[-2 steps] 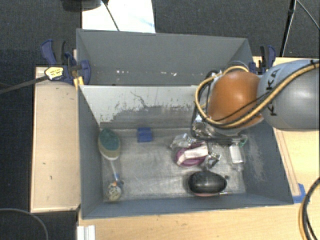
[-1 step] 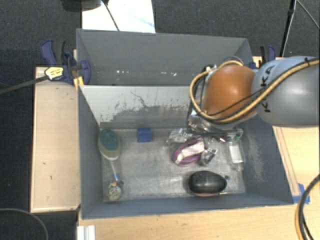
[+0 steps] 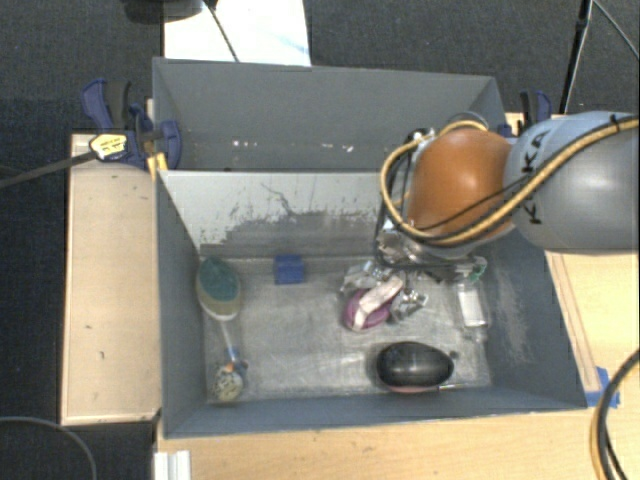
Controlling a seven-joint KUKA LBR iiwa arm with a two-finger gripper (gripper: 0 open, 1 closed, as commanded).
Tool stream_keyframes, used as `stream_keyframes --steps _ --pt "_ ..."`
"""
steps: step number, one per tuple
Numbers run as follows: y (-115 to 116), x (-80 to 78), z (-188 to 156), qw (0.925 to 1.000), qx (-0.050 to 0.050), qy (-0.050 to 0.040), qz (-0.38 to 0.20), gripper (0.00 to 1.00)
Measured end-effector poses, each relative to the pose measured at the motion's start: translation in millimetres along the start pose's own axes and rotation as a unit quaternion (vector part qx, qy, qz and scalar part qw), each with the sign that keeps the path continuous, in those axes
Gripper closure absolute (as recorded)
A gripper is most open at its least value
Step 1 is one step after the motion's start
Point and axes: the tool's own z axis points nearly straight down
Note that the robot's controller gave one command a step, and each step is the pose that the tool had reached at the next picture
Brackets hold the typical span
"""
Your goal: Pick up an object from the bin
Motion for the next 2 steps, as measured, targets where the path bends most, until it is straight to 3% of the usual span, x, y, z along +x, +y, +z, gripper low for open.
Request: stream_keyframes --steps 2 --pt "-0.9 -1.5 -40.1 1.0 0.0 -0.0017 0.008 1.0"
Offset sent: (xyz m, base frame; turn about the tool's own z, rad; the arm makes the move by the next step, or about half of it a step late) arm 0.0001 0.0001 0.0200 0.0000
